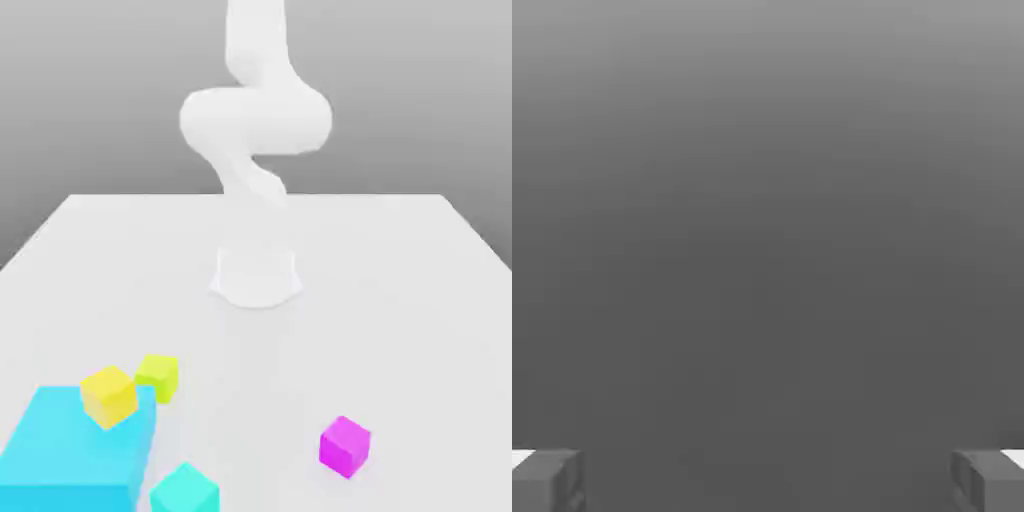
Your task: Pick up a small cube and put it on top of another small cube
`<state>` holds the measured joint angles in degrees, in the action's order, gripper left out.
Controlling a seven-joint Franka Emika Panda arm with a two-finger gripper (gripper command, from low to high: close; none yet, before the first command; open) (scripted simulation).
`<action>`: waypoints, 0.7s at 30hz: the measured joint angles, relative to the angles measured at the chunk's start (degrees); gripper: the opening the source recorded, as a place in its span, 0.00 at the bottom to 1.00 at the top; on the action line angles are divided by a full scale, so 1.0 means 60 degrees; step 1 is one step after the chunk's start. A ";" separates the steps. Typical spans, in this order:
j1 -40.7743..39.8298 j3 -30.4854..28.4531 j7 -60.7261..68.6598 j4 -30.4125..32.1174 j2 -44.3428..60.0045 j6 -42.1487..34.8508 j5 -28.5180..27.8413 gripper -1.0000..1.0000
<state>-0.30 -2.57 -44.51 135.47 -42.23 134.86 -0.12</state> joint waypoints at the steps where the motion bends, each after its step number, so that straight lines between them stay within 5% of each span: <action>1: -0.0056 -0.0176 0.0134 0.0292 0.0299 0.0248 0.0023 0.50; 17: -0.1331 -0.2394 0.1729 0.5127 0.5577 0.4517 -0.0494 0.50; 21: -0.1411 -0.2596 0.2496 0.5402 0.6817 0.5127 0.0184 0.50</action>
<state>-8.77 -18.15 -29.53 167.88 -1.33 165.62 0.98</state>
